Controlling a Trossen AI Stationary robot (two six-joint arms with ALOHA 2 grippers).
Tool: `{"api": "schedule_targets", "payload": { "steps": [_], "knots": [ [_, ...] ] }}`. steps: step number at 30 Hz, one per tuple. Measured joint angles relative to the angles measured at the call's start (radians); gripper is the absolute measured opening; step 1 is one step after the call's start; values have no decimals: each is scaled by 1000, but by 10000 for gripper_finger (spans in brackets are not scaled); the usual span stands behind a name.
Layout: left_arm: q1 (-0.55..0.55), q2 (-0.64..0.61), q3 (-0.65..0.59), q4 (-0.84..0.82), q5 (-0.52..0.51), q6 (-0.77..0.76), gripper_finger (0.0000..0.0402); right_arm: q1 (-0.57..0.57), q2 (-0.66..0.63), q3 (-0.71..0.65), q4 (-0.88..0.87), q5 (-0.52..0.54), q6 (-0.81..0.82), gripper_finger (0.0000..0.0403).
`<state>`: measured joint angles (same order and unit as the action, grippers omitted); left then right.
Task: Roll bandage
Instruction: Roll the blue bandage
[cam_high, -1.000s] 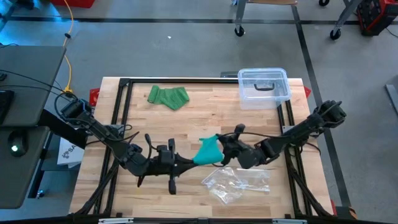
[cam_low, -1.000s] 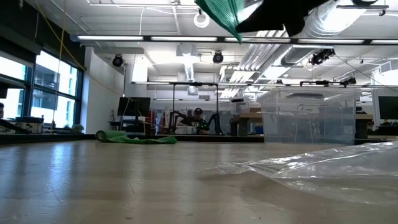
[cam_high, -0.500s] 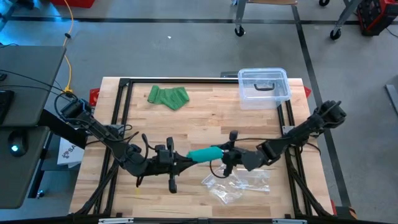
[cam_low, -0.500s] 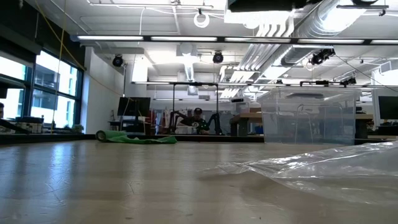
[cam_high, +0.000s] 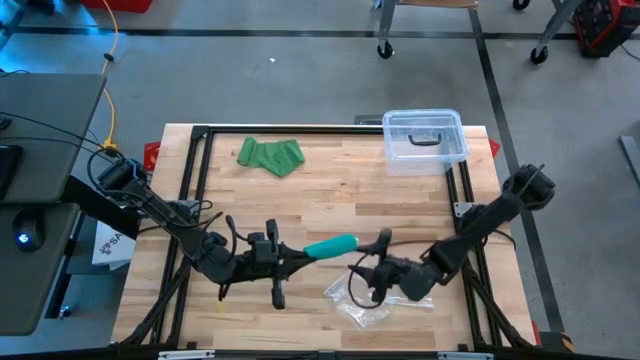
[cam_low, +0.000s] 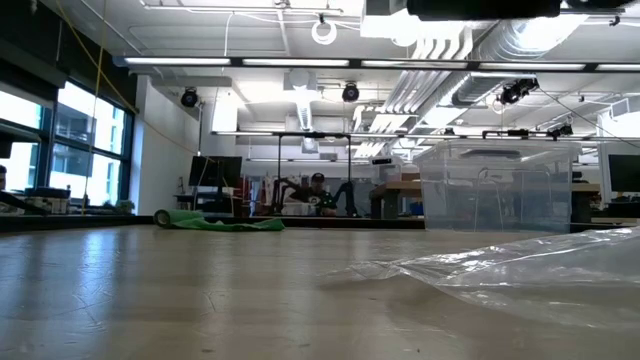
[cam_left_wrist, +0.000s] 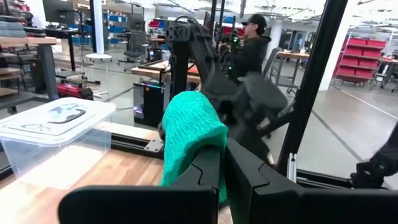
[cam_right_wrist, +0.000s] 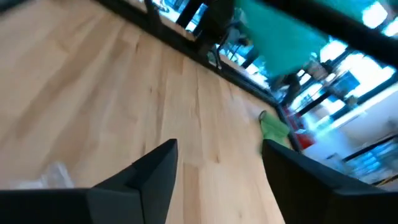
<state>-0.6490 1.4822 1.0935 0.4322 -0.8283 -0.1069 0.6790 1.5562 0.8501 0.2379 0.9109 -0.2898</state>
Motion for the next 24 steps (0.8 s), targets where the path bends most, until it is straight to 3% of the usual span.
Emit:
{"api": "schedule_targets", "payload": {
  "steps": [8,12,18,24],
  "knots": [
    [25,0,1,44,-14,11,1,30,210,109,233,210,-818,215],
    [37,0,1,44,-12,4,1,0,286,150,374,278,-1131,212],
    [47,0,1,44,-8,4,1,-26,304,159,546,258,-1388,187],
    [47,0,1,44,7,4,1,-70,303,159,699,206,-1478,175]
  ]
}}
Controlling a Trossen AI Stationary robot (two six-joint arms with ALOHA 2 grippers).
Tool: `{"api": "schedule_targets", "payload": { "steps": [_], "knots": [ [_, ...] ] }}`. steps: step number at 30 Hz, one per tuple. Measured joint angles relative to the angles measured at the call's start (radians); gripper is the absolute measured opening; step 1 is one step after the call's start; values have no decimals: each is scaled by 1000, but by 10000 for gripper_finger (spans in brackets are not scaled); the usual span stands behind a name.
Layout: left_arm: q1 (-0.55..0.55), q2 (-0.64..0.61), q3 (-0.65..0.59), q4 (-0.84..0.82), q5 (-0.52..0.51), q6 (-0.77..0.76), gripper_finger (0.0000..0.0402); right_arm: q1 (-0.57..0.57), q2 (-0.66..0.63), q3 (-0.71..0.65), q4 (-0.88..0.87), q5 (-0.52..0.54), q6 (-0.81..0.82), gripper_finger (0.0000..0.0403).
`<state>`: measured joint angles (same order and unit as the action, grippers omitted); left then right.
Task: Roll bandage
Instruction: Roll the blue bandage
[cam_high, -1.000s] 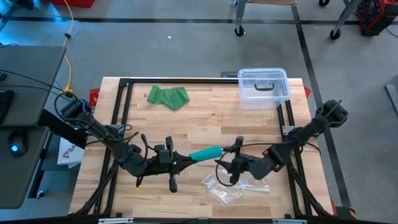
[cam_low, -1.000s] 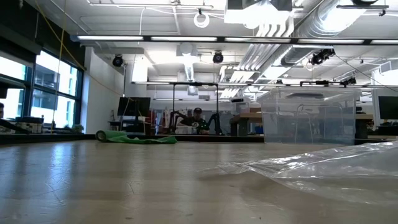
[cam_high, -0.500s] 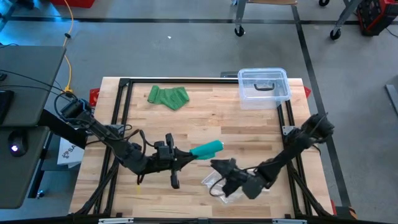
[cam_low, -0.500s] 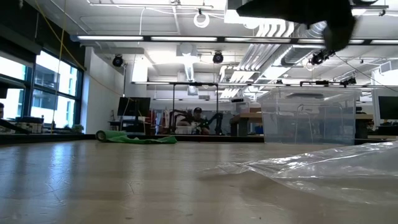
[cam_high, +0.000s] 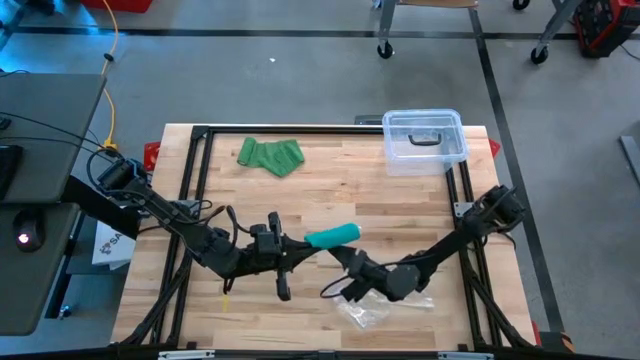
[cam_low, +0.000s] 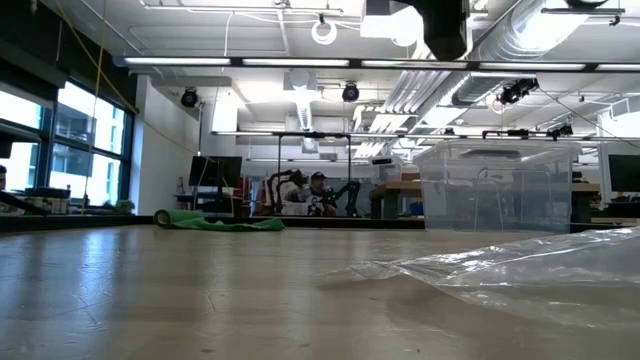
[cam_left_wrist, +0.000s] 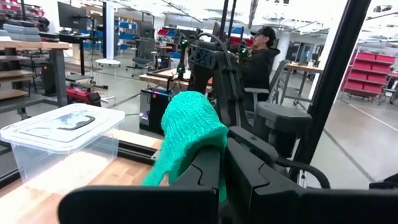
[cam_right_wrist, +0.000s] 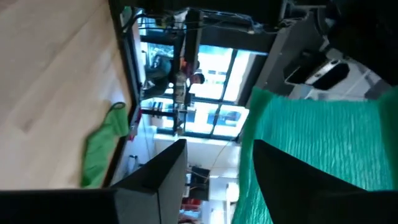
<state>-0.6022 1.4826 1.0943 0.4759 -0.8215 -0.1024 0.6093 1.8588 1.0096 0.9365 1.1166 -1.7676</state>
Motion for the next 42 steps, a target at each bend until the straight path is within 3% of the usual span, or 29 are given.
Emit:
{"api": "schedule_targets", "payload": {
  "steps": [12,20,25,30,33,38,42],
  "knots": [
    [0,0,0,-8,0,1,1,1,0,19,6,-20,-74,174],
    [0,0,0,-19,0,-26,1,-56,0,19,72,-23,-74,167],
    [0,0,0,-20,0,-27,1,-67,0,19,138,-47,-84,123],
    [0,0,0,-22,0,-35,1,-76,0,19,137,-72,-92,24],
    [0,0,0,-25,-14,-35,1,-80,0,19,132,-63,-85,10],
    [0,0,0,-73,-98,-27,1,-57,0,19,7,-80,111,3],
    [6,-4,-1,-197,-186,-47,1,-22,0,19,-204,-156,497,1]
  ]
}}
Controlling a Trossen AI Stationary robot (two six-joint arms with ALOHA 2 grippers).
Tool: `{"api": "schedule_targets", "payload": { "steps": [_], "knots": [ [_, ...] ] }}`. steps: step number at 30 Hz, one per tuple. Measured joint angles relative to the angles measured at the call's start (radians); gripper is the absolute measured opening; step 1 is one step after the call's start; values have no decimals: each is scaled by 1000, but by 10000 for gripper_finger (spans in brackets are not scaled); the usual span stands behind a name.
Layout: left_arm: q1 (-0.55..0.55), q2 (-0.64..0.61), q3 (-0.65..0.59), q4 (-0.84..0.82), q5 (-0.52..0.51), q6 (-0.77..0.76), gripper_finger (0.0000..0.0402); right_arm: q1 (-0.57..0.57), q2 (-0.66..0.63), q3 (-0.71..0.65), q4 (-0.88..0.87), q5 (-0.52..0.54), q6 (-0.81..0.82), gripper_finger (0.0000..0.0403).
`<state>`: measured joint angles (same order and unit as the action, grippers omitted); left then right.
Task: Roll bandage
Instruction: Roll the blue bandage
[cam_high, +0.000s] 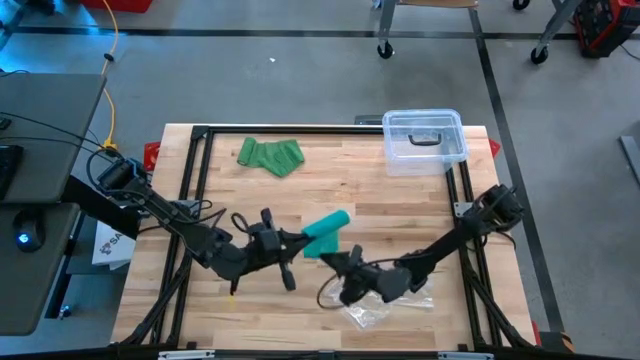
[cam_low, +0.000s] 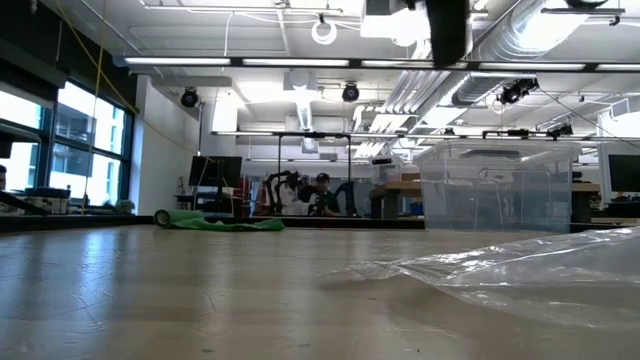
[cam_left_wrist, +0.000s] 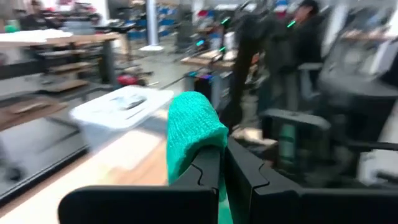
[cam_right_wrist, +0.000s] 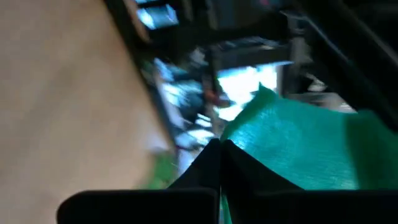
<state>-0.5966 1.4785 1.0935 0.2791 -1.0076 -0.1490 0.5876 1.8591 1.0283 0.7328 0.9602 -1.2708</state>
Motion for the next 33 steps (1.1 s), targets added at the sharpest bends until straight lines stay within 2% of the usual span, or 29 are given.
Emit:
{"api": "schedule_targets", "payload": {
  "steps": [2,4,7,13,17,25,29,33],
  "knots": [
    [8,-6,-1,-78,-16,-42,1,8,0,-1,-79,-39,176,1],
    [20,-10,-1,-144,-9,-94,1,12,0,-1,-97,-44,267,1],
    [34,-19,-1,-225,46,-151,1,26,-22,-1,-92,-24,273,0],
    [43,-20,-1,-251,131,-174,11,47,-141,-1,-116,-47,304,0],
    [46,-21,0,-280,264,-187,54,65,-227,-1,-184,-83,374,0],
    [19,-46,0,-339,289,-158,144,90,-326,-1,-291,-166,512,0],
    [17,-46,0,-357,304,-155,167,83,-330,-1,-319,-197,568,0],
    [12,-31,-32,-338,374,-164,174,56,-329,-1,-397,-281,680,0]
  ]
}}
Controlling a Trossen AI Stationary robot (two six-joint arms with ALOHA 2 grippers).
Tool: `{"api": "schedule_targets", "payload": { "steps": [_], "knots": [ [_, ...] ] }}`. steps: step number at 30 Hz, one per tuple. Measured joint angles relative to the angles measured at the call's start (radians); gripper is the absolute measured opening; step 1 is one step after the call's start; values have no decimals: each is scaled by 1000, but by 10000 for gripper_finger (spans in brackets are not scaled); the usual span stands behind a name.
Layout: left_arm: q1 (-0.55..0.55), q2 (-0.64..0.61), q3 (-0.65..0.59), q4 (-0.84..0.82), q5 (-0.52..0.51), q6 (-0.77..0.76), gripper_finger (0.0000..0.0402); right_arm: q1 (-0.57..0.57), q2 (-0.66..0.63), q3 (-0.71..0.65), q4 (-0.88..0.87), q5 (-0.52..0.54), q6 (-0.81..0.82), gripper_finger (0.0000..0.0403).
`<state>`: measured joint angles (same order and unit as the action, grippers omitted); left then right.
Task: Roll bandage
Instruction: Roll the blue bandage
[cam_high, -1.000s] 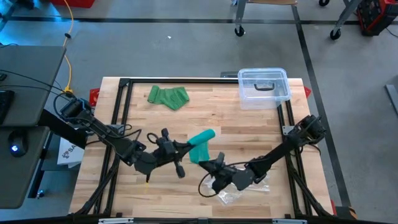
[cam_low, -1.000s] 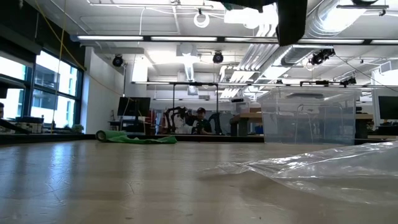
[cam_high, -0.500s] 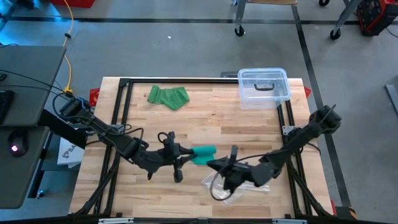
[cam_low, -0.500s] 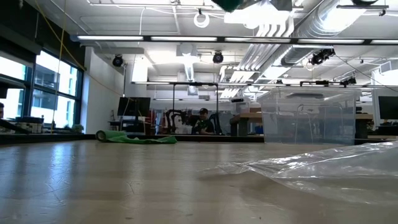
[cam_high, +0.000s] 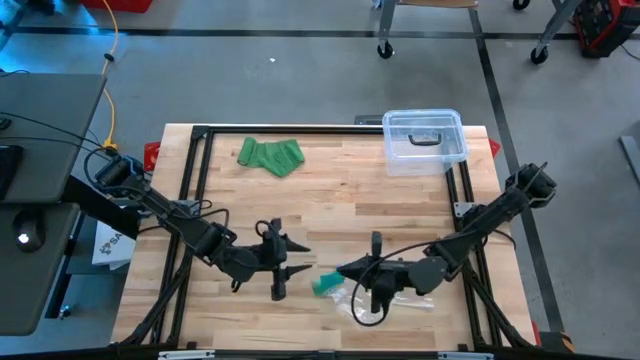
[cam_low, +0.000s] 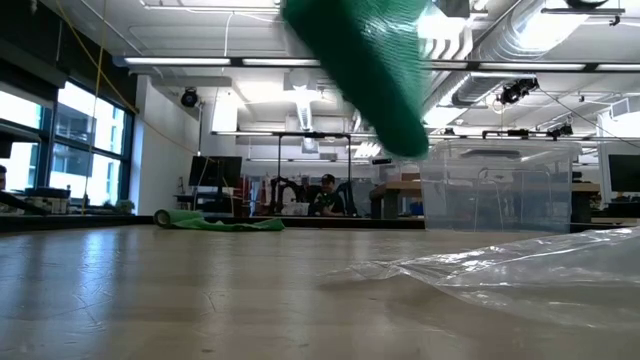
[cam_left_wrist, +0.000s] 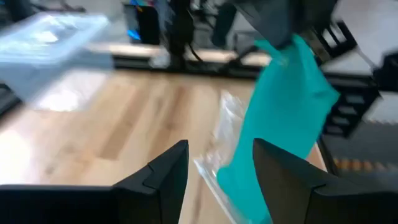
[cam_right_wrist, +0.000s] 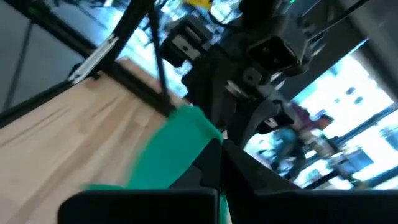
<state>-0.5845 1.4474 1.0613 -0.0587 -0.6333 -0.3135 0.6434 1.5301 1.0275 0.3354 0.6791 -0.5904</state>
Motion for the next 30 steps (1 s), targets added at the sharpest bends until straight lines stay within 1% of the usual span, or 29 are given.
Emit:
{"api": "schedule_targets", "payload": {
  "steps": [3,5,8,14,18,20,22,23,27,30],
  "knots": [
    [-11,8,-45,4,38,-45,174,-29,1,0,-65,-24,95,0],
    [-18,7,-89,6,17,-81,174,-58,1,-2,-120,-30,152,0],
    [-21,8,-148,2,-30,-112,174,-118,11,-12,-145,-47,223,0],
    [-20,-1,-211,-2,-104,-100,174,-240,37,-12,-141,-49,242,0],
    [-20,-29,-219,-37,-147,-101,174,-309,36,-12,-142,-54,271,0],
    [-21,-40,-220,-69,-162,-101,174,-328,36,-12,-168,-131,268,0],
    [-20,-42,-220,-82,-166,-102,174,-351,46,-12,-208,-266,279,0],
    [-20,-43,-220,-84,-166,-102,174,-362,55,-11,-220,-318,297,0],
    [-24,-38,-220,-81,-166,-108,174,-385,130,-12,-236,-442,349,0],
    [-31,-38,-220,-113,-173,-166,174,-384,179,-12,-211,-542,388,0]
  ]
}}
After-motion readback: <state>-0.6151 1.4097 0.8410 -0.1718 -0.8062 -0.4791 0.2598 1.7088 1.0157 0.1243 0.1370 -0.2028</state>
